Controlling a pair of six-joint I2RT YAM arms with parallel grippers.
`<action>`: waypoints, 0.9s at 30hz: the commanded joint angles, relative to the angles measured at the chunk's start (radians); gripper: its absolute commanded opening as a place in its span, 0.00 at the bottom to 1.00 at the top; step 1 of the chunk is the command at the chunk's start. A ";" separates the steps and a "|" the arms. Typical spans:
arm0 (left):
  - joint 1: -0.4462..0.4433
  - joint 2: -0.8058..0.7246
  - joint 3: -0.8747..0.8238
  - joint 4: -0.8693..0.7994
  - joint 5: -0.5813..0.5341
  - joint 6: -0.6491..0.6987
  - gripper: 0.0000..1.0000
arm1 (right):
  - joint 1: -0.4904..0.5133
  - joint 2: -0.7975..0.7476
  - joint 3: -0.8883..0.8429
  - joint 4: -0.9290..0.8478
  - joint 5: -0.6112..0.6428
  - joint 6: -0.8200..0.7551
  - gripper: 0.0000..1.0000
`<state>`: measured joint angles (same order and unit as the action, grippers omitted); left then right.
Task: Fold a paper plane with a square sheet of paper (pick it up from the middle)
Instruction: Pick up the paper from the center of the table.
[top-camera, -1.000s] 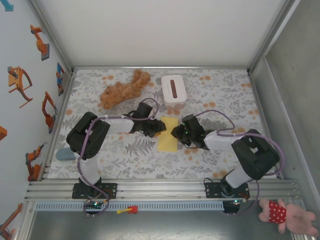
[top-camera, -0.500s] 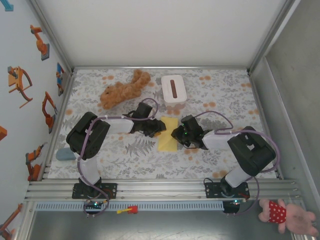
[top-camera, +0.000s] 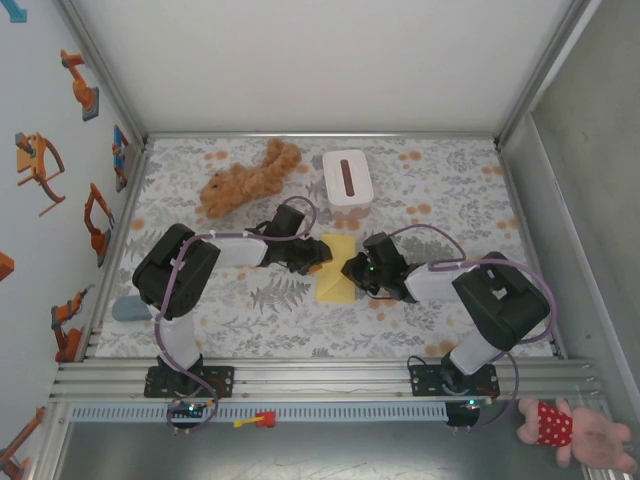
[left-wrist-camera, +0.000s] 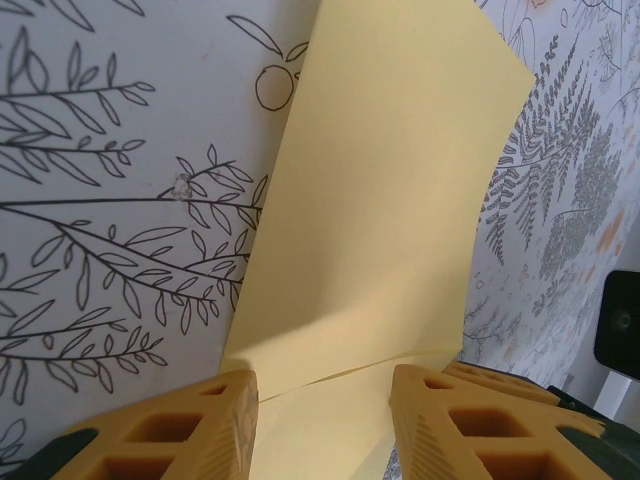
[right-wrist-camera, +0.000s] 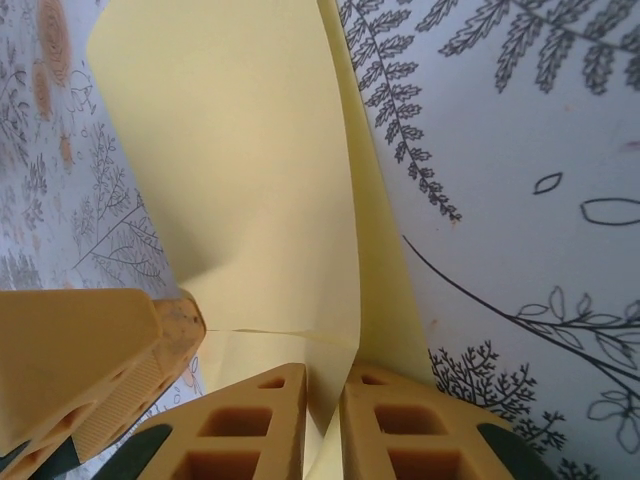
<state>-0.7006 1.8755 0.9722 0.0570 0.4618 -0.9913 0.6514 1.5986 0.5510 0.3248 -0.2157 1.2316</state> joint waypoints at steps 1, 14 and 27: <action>0.002 0.017 -0.022 -0.028 -0.018 -0.012 0.40 | -0.004 -0.016 -0.019 0.064 -0.001 0.003 0.14; 0.006 -0.029 -0.004 -0.039 -0.009 -0.006 0.41 | 0.002 0.031 -0.034 0.202 -0.034 0.006 0.13; 0.012 -0.068 -0.014 -0.036 -0.021 -0.019 0.41 | 0.023 0.030 -0.039 0.215 -0.018 0.013 0.05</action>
<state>-0.6987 1.8652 0.9718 0.0483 0.4591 -0.9951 0.6701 1.6402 0.5240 0.5129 -0.2462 1.2438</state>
